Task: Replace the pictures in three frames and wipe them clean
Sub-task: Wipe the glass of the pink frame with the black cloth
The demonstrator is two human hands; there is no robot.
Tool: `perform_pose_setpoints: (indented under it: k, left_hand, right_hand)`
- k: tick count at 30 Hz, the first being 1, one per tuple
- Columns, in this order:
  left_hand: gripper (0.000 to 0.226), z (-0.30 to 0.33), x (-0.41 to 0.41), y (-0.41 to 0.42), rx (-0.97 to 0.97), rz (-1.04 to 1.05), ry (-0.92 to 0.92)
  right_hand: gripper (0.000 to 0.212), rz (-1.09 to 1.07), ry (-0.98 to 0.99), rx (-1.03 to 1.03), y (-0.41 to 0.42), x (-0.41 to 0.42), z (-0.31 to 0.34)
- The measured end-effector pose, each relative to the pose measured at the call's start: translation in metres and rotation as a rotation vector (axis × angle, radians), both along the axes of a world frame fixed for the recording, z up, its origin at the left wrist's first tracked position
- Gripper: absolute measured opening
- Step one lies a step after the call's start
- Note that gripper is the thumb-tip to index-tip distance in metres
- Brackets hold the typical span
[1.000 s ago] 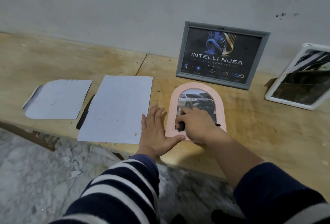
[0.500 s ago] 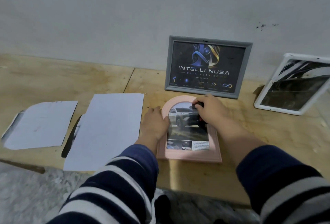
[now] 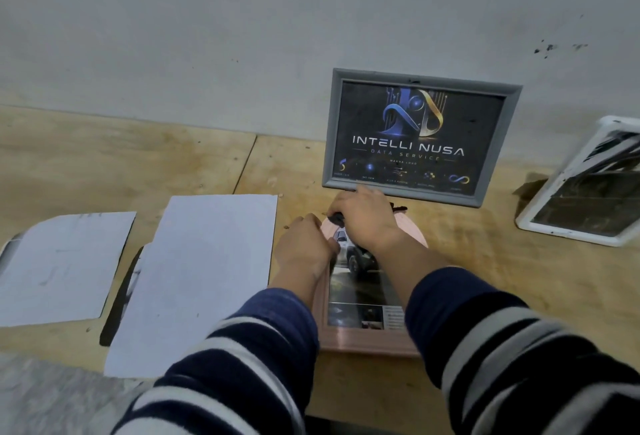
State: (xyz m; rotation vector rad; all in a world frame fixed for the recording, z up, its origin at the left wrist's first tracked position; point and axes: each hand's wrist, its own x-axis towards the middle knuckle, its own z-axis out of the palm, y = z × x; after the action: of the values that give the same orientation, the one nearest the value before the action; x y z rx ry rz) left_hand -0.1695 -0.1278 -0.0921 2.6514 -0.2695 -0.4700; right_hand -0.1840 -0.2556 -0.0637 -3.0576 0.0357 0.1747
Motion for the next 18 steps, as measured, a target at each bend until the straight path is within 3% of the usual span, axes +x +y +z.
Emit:
perform_pose_setpoints:
  k: [5,15,18]
  left_hand:
    - [0.044,0.003,0.003,-0.003,0.010,0.003,0.038]
    - [0.046,0.004,0.001,-0.004,-0.009,-0.001,0.055]
    - [0.046,0.005,0.000,-0.004,-0.017,-0.001,0.045]
  right_hand:
    - [0.043,-0.105,0.002,0.023,-0.007,-0.002,-0.001]
    - [0.025,-0.416,0.098,0.077,-0.048,-0.024,0.001]
    - [0.028,-0.519,0.080,0.135,-0.055,-0.035,0.000]
